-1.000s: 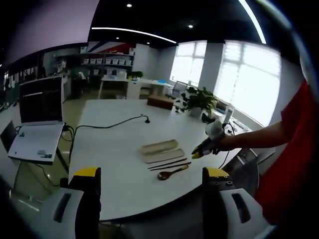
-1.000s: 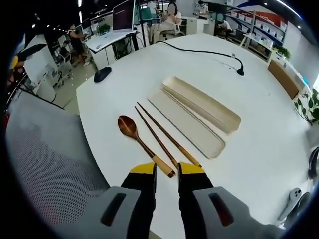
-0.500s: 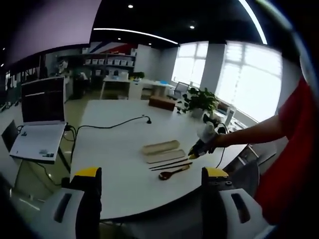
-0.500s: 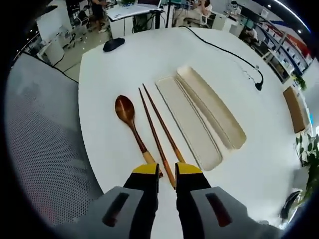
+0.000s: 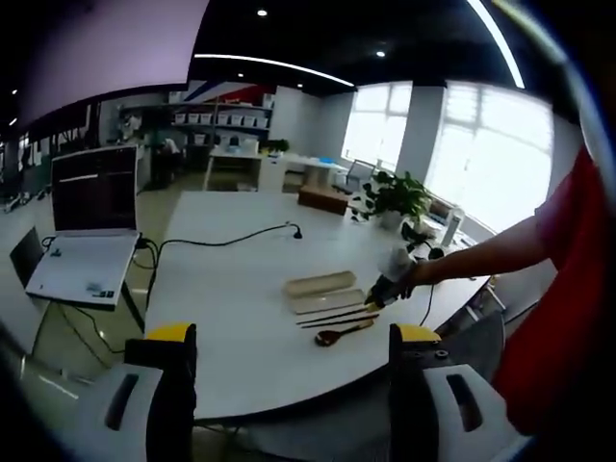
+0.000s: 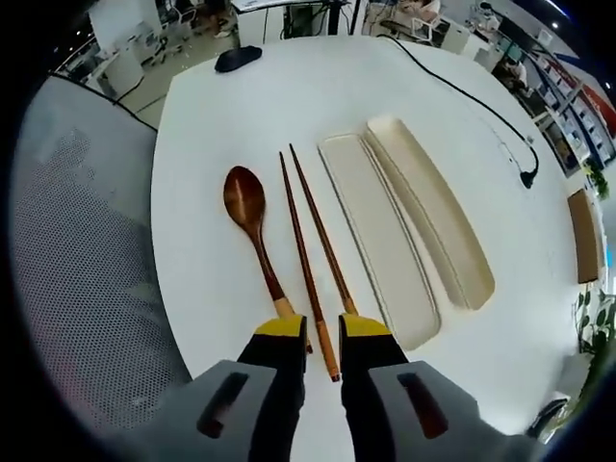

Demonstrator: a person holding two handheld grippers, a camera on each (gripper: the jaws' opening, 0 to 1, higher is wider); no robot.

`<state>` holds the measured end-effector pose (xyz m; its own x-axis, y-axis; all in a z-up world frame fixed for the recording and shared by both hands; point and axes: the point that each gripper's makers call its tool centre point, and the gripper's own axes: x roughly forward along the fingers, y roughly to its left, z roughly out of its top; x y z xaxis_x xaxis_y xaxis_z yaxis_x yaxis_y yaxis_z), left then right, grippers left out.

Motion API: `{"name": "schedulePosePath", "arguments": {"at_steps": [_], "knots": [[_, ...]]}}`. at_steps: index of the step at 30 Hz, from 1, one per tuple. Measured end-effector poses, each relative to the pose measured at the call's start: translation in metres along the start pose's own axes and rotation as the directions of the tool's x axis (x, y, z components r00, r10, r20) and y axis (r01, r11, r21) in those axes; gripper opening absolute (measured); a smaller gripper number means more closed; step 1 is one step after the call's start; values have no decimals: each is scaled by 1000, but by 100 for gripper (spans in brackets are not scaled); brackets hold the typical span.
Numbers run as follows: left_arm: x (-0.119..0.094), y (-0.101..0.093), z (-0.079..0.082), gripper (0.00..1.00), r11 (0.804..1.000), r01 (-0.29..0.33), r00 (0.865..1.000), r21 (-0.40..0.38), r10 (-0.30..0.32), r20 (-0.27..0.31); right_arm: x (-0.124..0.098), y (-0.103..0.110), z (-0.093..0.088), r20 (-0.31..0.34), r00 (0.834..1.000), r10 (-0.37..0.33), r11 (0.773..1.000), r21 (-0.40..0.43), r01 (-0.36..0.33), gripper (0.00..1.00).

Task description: Arrange the utensils inside the cutlery case until each visible utensil rests in its matching compartment.

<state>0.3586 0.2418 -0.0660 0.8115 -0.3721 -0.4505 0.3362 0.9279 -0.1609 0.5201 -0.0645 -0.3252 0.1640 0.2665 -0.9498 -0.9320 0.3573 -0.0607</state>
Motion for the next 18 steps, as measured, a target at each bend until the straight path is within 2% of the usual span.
{"name": "schedulePosePath", "arguments": {"at_steps": [7,18], "knots": [[-1,-2,-3,84,1000,-8,1000,-9,8,-7,10,2,1,-12,999,30,999,34,-30,9],[-1,-1,-3,84,1000,-21,1000,-12,21,-1,18,5,4,-58,998,39,997,-57,-42,9]]}}
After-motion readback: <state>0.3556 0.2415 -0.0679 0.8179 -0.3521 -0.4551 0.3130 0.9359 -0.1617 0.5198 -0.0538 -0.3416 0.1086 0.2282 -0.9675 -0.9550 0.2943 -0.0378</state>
